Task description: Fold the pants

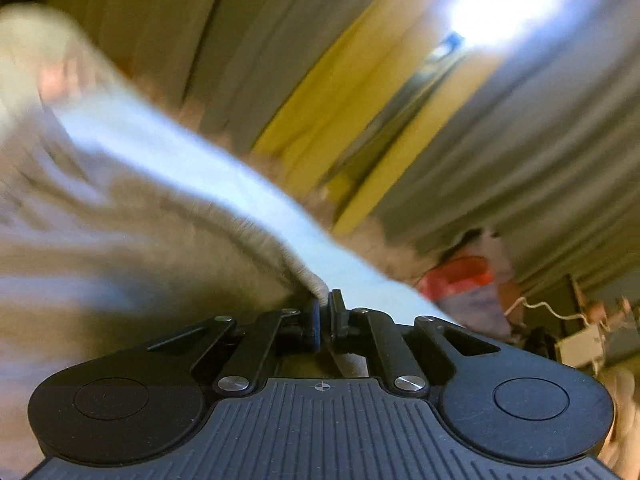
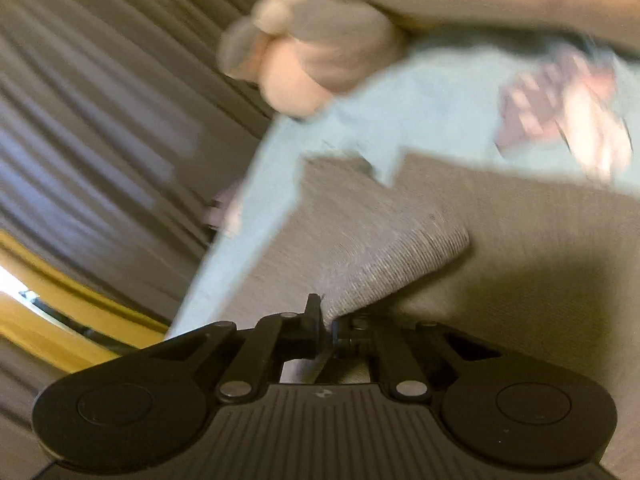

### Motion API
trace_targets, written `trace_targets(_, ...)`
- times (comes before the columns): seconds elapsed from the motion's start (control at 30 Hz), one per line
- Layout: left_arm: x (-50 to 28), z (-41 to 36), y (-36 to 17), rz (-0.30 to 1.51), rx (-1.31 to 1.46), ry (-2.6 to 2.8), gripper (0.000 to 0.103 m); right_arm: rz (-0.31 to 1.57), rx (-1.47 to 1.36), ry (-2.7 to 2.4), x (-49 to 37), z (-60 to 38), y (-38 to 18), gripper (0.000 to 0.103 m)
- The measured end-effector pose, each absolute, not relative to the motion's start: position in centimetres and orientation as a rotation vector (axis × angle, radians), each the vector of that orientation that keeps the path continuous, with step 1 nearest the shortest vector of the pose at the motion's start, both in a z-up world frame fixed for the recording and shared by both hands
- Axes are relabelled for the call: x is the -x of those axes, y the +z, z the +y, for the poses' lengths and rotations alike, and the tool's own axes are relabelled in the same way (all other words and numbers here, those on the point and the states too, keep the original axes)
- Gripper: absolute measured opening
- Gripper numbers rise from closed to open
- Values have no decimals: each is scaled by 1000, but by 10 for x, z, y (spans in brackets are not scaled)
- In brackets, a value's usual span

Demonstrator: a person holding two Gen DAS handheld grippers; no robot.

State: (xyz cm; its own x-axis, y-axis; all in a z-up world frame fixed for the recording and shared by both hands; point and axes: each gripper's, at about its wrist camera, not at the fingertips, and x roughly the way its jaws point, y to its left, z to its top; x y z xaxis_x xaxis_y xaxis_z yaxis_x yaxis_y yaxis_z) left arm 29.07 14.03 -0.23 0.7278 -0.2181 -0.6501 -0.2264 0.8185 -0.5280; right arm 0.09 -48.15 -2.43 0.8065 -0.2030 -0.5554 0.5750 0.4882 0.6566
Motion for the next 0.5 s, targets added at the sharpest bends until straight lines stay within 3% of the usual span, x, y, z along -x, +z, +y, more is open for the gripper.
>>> trace_targets(0.2, -119, 150, 68, 566, 567, -82, 6, 314, -871, -446, 60, -488, 43, 5)
trace_targets(0.33, -33, 165, 42, 660, 682, -26, 7, 327, -837, -457, 112, -493, 45, 5)
trace_targets(0.5, 1, 174, -8, 852, 799, 95, 3, 486, -872, -554, 134, -505, -8, 5)
